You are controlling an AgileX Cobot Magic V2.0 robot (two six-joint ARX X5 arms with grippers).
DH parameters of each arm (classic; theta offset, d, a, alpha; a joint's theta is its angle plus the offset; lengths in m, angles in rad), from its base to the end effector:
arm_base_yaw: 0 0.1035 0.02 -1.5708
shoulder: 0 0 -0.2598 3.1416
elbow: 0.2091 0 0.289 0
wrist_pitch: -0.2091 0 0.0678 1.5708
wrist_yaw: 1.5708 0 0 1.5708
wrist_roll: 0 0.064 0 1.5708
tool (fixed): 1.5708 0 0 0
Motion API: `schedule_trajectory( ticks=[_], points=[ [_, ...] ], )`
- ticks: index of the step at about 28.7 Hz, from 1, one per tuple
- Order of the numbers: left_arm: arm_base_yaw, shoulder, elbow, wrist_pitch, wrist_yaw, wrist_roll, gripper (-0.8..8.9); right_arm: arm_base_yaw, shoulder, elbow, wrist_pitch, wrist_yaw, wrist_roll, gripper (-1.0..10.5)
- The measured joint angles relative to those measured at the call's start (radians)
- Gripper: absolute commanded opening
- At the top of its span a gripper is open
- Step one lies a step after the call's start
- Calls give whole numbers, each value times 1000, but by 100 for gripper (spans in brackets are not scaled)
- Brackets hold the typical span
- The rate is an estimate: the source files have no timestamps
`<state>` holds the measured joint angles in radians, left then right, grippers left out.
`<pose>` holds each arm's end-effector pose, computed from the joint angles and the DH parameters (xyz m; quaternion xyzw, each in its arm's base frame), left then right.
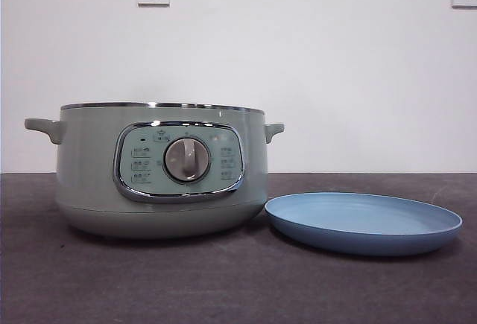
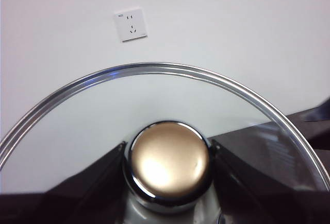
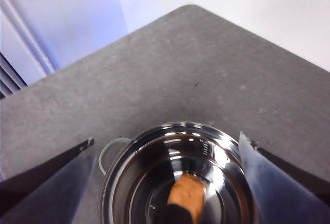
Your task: Take the potato out from the steamer,put the potato on the plate,close the lid
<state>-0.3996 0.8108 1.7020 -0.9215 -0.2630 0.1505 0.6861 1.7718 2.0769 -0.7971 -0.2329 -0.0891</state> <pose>0.1000 -0.0242 0.5455 0.0799 0.0091 -0.0691 0.9944 0.3296 0.2890 0.4388 -0.0934 0.2179 0.4403 0.8660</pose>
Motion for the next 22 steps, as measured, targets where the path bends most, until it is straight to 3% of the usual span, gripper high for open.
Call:
schedule_trajectory(
  ticks=[4, 10, 22],
  points=[
    [0, -52, 0, -68, -32, 1, -8, 29, 96, 56, -2, 8, -10, 469],
    [0, -92, 0, -125, -50, 2, -8, 36, 222, 58, -3, 103, -16, 469],
    [0, -102, 0, -177, -47, 2, -8, 39, 386, 58, -94, 111, -16, 485]
  ],
)
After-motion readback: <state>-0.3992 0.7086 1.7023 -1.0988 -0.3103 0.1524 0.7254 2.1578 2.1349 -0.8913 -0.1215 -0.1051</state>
